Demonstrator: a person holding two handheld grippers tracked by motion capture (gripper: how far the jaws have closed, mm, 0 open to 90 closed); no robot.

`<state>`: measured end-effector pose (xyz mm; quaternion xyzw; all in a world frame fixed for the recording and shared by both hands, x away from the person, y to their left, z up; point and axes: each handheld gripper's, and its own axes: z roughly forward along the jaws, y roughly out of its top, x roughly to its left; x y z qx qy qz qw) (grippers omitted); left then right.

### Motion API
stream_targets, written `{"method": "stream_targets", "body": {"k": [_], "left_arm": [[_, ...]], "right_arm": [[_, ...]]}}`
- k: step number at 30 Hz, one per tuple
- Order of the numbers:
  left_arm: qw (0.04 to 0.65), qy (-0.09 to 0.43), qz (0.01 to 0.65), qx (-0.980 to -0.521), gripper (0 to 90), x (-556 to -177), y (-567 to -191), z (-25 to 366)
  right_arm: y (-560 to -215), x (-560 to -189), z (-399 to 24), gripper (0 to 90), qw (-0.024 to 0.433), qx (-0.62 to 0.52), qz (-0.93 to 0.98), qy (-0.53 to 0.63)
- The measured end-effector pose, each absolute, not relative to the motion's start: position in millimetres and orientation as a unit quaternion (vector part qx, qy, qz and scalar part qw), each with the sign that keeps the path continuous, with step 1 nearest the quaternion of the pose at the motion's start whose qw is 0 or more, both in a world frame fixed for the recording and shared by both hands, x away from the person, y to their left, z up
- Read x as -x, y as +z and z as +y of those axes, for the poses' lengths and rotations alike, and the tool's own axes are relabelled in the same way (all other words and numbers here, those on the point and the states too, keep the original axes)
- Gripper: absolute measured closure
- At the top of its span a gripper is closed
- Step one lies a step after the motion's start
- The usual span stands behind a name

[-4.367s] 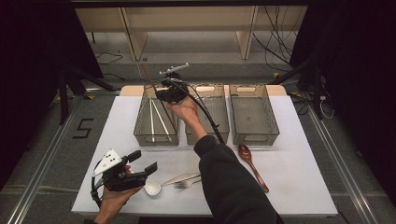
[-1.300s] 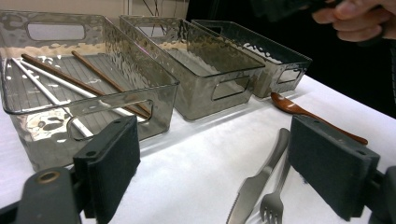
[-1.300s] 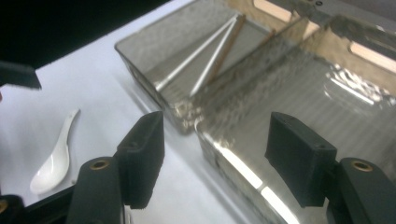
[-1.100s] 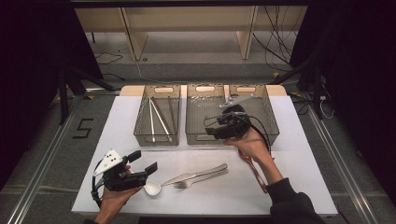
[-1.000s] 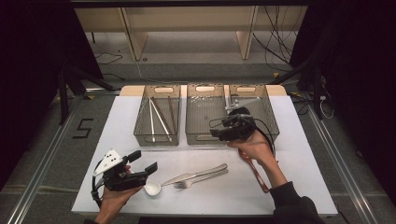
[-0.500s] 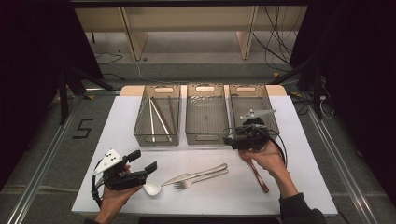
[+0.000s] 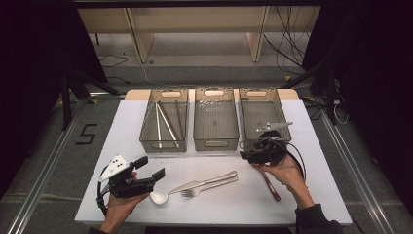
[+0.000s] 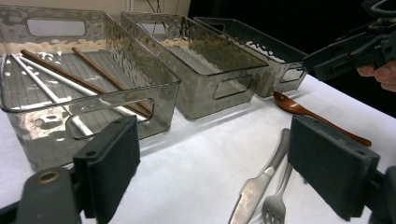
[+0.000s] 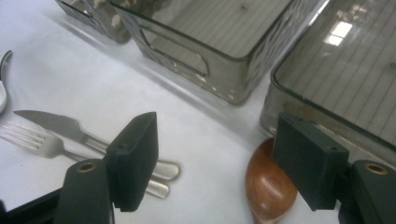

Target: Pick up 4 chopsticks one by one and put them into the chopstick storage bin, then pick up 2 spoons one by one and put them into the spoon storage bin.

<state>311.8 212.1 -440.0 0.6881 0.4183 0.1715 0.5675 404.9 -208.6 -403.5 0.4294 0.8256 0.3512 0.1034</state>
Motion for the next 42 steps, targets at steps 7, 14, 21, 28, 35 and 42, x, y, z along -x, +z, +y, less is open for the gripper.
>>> {"method": "stream_targets", "body": {"k": [7,14,21,28,35,42], "left_arm": [[0.568,0.171,0.421,-0.686,16.6,-312,-440,213],[0.569,0.171,0.421,-0.685,16.6,-310,-440,214],[0.571,0.171,0.420,-0.684,16.6,-310,-439,213],[0.567,0.171,0.420,-0.687,16.6,-310,-440,214],[0.568,0.173,0.416,-0.688,16.6,-310,-439,212],[0.566,0.172,0.409,-0.694,16.6,-309,-440,211]], "right_arm": [[-409,-402,-212,31.6,0.097,-0.438,0.829,0.334],[-416,-400,-211,30.6,0.092,-0.445,0.837,0.306],[-424,-397,-216,29.9,0.080,-0.458,0.841,0.277],[-428,-399,-220,30.8,0.070,-0.469,0.843,0.257],[-431,-398,-220,33.6,0.068,-0.465,0.853,0.227],[-435,-398,-225,41.8,0.065,-0.472,0.858,0.195]]}}
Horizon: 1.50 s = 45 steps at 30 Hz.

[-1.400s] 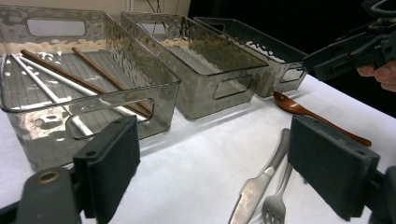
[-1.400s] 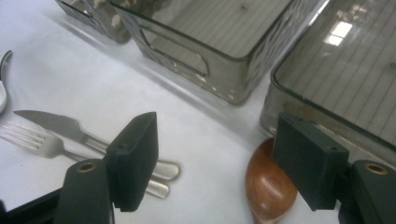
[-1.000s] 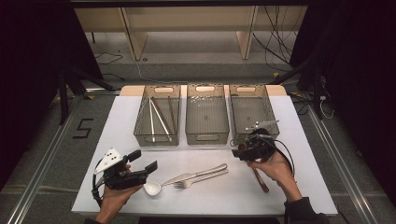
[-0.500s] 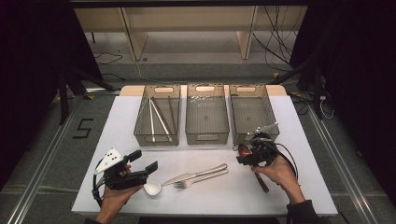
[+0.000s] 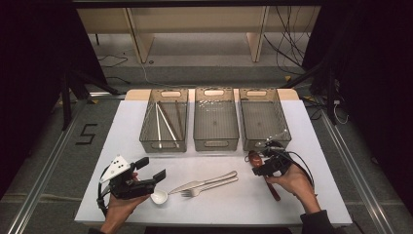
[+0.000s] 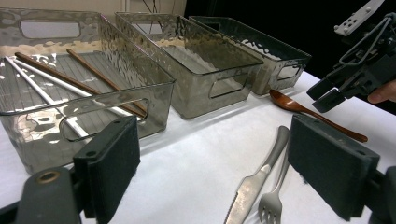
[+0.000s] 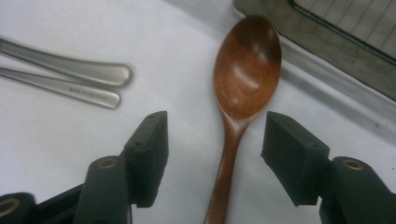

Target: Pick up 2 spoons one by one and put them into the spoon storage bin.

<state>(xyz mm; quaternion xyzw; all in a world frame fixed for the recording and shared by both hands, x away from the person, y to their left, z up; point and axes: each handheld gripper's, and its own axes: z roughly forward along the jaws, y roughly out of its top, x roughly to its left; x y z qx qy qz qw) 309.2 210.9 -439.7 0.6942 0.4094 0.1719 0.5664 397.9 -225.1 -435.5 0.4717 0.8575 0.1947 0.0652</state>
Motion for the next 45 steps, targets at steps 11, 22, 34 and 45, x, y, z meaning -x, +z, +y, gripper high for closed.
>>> {"method": "stream_targets", "body": {"k": [11,22,34,45], "left_arm": [[0.568,0.173,0.410,-0.692,16.6,-309,-440,212],[0.568,0.172,0.411,-0.691,16.6,-309,-440,213],[0.569,0.173,0.409,-0.692,16.6,-309,-440,212],[0.567,0.176,0.408,-0.693,16.6,-308,-440,213]], "right_arm": [[-448,-400,-225,55.9,0.048,-0.476,0.865,0.150],[-454,-401,-227,65.7,0.041,-0.474,0.870,0.131],[-456,-400,-224,75.6,0.061,-0.461,0.878,0.111],[-455,-400,-224,81.9,0.065,-0.442,0.888,0.110]]}}
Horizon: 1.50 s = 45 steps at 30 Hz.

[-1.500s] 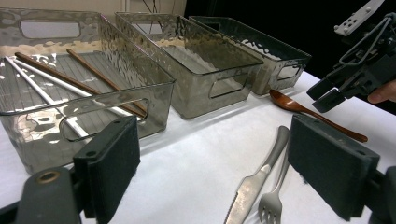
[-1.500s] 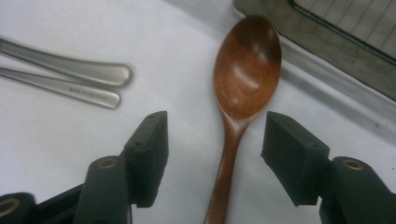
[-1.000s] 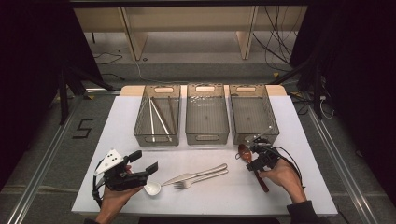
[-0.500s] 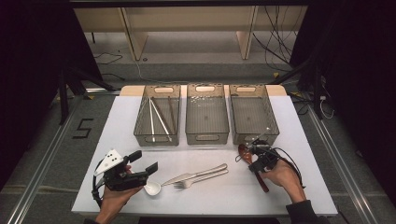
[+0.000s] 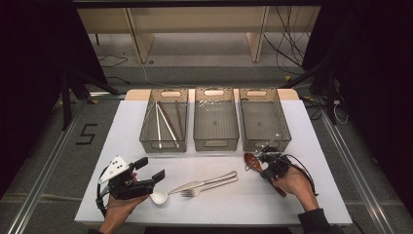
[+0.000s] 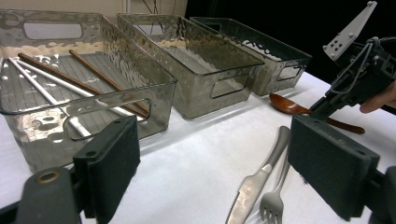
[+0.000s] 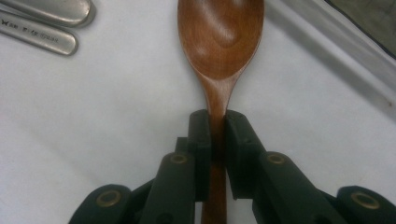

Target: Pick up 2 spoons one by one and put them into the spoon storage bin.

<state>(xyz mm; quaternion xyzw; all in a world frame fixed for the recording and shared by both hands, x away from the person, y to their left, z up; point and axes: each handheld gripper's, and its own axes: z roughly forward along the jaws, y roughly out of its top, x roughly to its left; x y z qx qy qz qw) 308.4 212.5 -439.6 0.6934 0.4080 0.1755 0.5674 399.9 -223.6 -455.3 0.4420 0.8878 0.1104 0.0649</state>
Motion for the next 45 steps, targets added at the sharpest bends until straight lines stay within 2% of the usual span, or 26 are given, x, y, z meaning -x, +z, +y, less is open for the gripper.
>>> {"method": "stream_targets", "body": {"k": [27,45], "left_arm": [[0.567,0.176,0.411,-0.692,16.6,-308,-440,213],[0.566,0.176,0.415,-0.690,16.6,-309,-441,214]], "right_arm": [[-418,-389,-204,82.1,0.087,-0.381,0.902,0.185],[-385,-420,-180,82.1,0.116,-0.372,0.891,0.234]]}}
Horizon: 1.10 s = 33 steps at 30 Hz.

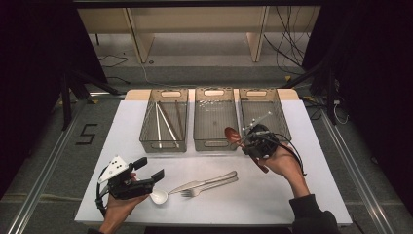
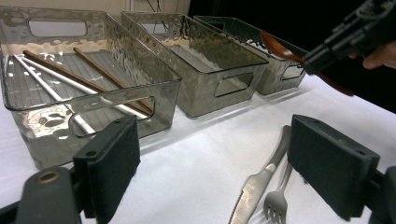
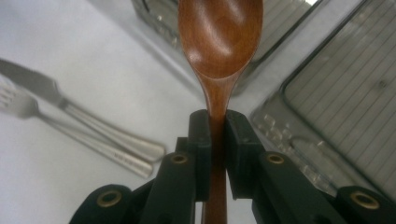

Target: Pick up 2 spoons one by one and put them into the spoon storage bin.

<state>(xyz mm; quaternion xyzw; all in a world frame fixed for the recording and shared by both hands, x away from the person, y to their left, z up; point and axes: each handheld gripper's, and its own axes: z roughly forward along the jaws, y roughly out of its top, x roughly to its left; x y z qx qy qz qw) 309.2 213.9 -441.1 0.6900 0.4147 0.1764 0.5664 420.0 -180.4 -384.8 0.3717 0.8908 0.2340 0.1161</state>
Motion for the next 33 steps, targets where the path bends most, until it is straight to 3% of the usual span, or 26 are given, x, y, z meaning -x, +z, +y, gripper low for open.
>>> {"method": "stream_targets", "body": {"k": [33], "left_arm": [[0.567,0.175,0.417,-0.688,16.6,-309,-441,215]], "right_arm": [[-358,-493,-144,82.0,0.132,-0.398,0.863,0.282]]}}
